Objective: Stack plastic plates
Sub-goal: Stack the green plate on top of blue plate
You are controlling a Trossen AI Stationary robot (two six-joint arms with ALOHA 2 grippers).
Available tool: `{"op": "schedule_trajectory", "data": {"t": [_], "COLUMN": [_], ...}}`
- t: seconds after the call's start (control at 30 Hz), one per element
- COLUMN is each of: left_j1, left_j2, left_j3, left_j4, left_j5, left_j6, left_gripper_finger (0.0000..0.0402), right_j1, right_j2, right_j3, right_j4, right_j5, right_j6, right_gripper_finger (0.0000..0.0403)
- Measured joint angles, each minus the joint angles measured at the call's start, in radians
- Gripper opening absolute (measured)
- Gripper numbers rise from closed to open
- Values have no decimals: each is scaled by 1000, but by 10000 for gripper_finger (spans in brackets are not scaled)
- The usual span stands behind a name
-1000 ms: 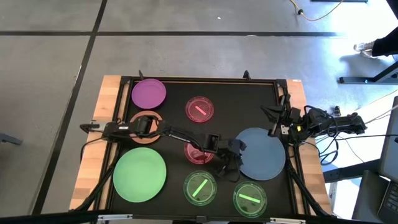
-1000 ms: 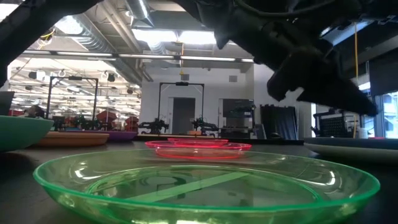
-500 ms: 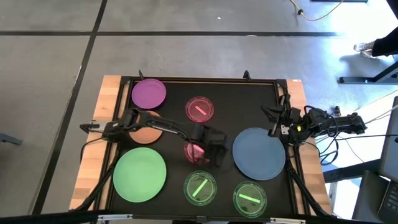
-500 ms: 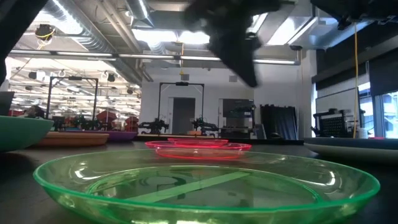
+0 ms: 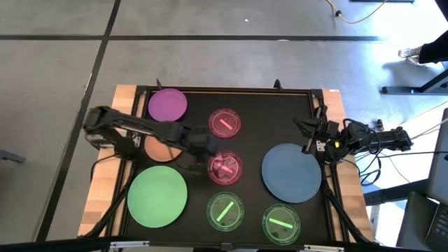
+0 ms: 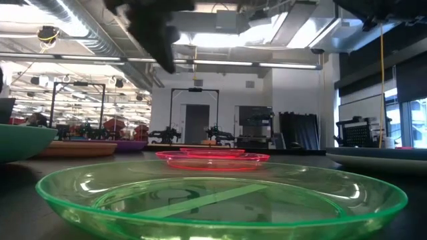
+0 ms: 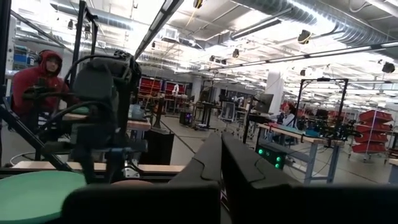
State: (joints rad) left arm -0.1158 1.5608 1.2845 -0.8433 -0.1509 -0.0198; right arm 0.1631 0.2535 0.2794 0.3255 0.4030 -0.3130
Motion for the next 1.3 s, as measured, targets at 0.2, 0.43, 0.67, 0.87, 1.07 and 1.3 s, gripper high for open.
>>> {"op": "schedule_trajectory", "data": {"t": [0.2,0.43,0.67,0.87,1.07,1.3], "left_j1": [-25,-48,-72,-73,-73,-72], "left_j2": [-114,-126,-126,-126,-126,-126], "left_j3": [-124,-194,-292,-384,-427,-451], "left_j4": [-11,-35,-33,-32,-28,2], "left_j5": [15,138,183,319,328,293], "left_j6": [-100,-109,-150,-226,-230,-213], "left_gripper_finger": [98,98,98,98,98,98], "right_j1": [0,0,0,0,0,0], "right_j2": [0,0,0,0,0,0], "right_j3": [0,0,0,0,0,0], "right_j4": [7,7,6,6,7,7], "right_j5": [0,0,0,0,0,0], "right_j6": [0,0,1,-4,-5,-6], "right_gripper_finger": [3,3,3,3,3,3]}}
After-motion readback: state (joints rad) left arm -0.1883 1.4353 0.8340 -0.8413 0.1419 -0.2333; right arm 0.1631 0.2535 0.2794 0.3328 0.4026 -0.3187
